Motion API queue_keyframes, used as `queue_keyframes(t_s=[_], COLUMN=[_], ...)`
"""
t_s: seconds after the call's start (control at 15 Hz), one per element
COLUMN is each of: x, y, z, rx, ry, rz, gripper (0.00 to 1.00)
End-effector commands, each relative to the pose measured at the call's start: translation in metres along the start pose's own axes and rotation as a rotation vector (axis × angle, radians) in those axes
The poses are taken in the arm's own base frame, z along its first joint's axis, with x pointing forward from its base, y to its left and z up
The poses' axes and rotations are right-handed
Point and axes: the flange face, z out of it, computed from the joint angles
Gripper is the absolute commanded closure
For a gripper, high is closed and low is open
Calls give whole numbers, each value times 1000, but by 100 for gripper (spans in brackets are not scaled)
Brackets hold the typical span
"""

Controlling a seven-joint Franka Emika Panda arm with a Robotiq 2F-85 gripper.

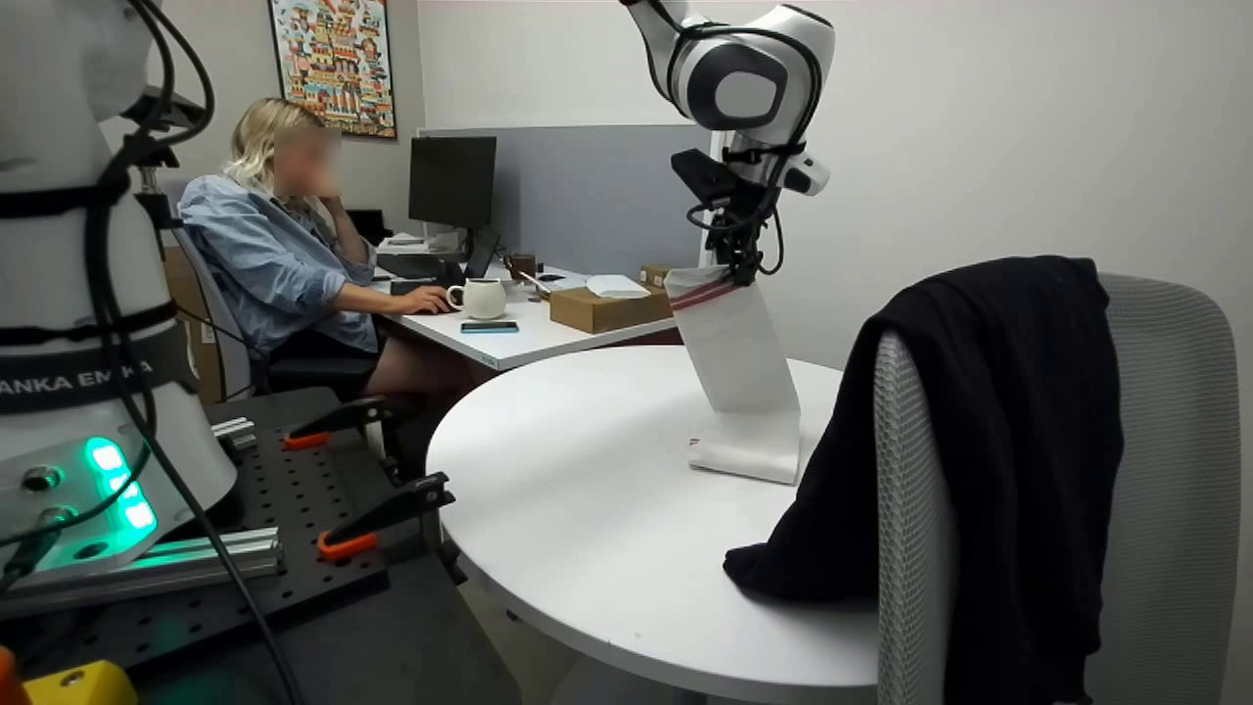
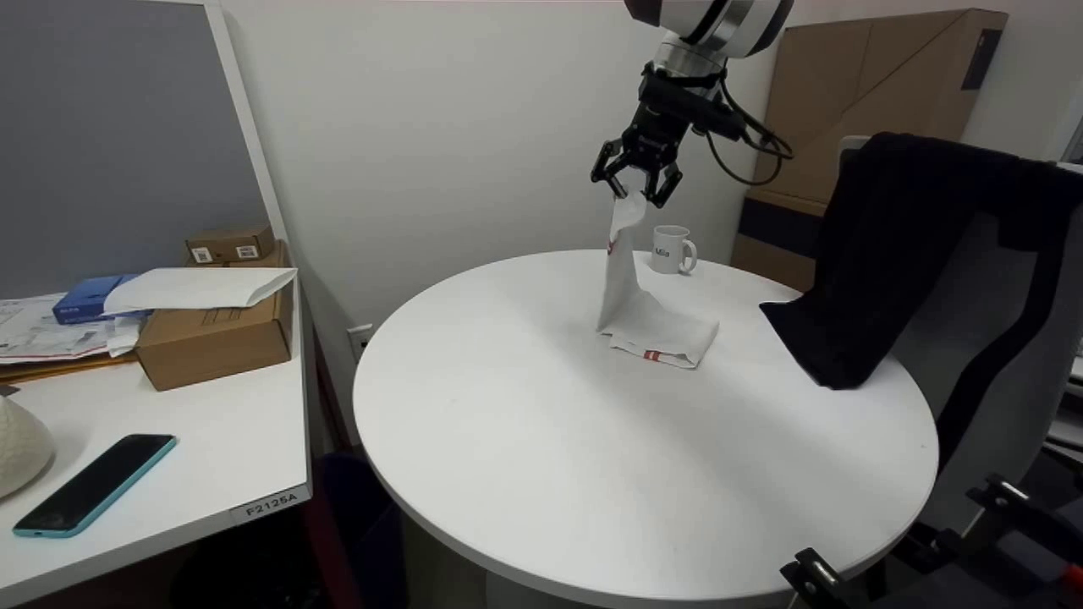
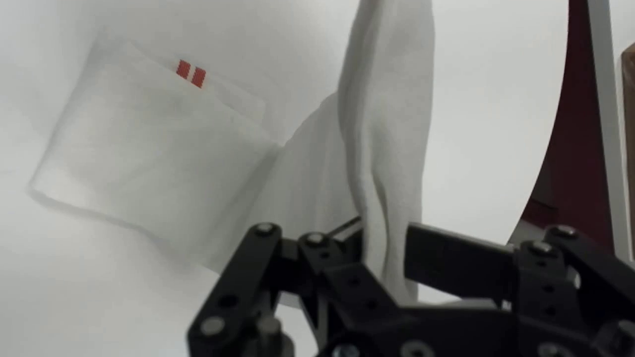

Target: Fold the towel

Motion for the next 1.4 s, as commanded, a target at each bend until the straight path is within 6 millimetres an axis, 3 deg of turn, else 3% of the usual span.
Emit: queue_keyframes(t_s=[0.0, 0.33, 0.6, 1.33], x=[2, 4, 4, -21], y=[8, 56, 97, 173], z=[-2, -27, -36, -19], rx=[-19, -36, -64, -111], ry=[-33, 4, 9, -58], rz=[-34, 11, 49, 161], gripper=[100, 100, 100, 100])
